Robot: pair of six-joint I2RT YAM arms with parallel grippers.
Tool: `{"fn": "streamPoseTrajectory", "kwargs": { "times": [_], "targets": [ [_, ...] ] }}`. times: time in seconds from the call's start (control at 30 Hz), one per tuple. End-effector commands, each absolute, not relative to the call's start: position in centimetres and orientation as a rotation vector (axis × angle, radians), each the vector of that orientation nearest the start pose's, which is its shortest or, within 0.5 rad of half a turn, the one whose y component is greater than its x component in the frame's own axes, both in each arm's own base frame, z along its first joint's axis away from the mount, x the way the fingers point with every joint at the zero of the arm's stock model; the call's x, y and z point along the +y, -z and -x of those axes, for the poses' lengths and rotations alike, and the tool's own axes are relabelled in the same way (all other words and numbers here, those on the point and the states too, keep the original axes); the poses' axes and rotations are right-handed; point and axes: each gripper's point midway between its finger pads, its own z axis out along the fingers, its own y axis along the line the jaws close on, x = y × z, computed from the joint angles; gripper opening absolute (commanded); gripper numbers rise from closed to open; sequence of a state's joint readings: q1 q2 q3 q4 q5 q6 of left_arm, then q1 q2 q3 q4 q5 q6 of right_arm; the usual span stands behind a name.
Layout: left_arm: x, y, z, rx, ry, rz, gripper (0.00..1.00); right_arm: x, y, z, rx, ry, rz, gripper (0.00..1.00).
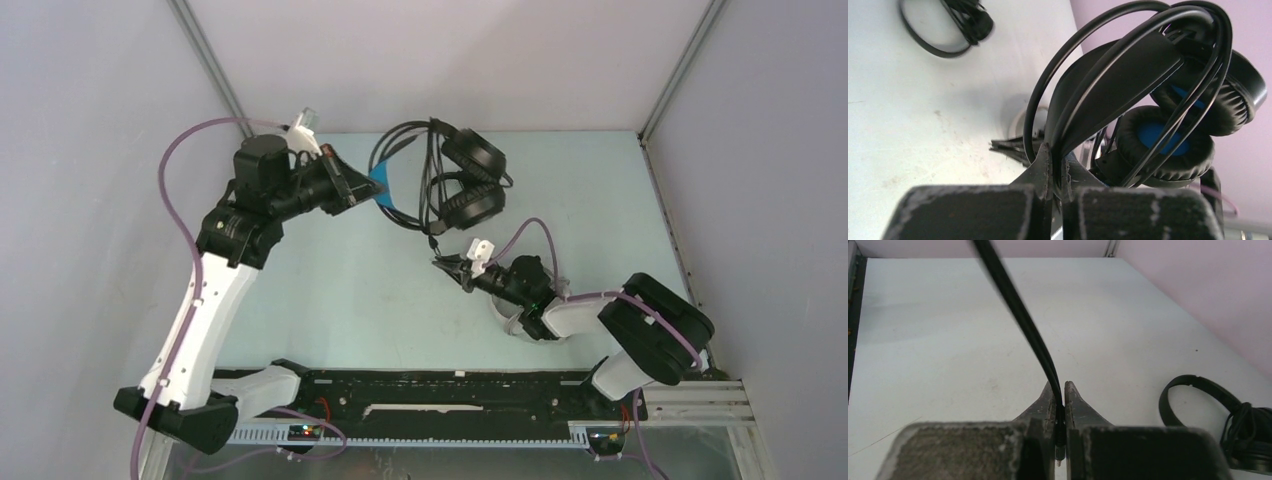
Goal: Wrap the headphones
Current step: Wrap the headphones cable around the headphones, then place the headphones at the center of the board.
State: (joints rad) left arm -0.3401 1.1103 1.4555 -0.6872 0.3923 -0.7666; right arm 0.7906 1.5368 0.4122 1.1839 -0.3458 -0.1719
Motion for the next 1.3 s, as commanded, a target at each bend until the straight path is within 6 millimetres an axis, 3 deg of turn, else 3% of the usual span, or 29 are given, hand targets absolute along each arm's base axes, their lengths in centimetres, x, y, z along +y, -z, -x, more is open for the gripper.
{"fn": "streamPoseTrajectory", "kwargs": {
  "times": [0.0,0.2,0.37,0.6,0.67,0.8,0.97,1.07,1.27],
  "targets": [
    [-22.4,-43.6,-22.8,1.903,1.359,-0.263,0.0,32.2,-19.2,-25.5,1.135,-0.784,0.937,0.0],
    [-22.9,-39.2,-21.5,2.001,1.361,-0.54,0.0,29.8,-20.3,-26.2,1.158,-0.764,0.938,0.0],
    [-22.2,-35.7,-21.6,2.076,1.257,-0.688,0.0,28.5,-21.5,-25.9,1.166,-0.757,0.967,0.0],
    [-19.4,-30.3,-23.8,2.165,0.852,-0.938,0.0,27.8,-21.8,-25.5,1.228,-0.742,0.986,0.0],
    [-18.7,-28.9,-24.5,2.133,0.733,-1.093,0.0,27.9,-21.3,-25.2,1.266,-0.759,0.995,0.0],
    [-18.9,-28.0,-26.1,2.091,0.656,-1.264,0.0,28.7,-20.8,-23.9,1.299,-0.801,1.033,0.0],
    [-17.2,-26.2,-27.5,2.038,0.419,-1.482,0.0,29.3,-20.8,-22.4,1.366,-0.897,1.012,0.0],
    [-17.1,-25.6,-28.1,1.974,0.38,-1.598,0.0,29.9,-20.4,-22.0,1.418,-0.929,0.976,0.0],
    [-15.7,-24.3,-29.7,1.935,0.234,-1.775,0.0,31.2,-19.2,-22.3,1.489,-0.785,0.991,0.0]
  ]
}}
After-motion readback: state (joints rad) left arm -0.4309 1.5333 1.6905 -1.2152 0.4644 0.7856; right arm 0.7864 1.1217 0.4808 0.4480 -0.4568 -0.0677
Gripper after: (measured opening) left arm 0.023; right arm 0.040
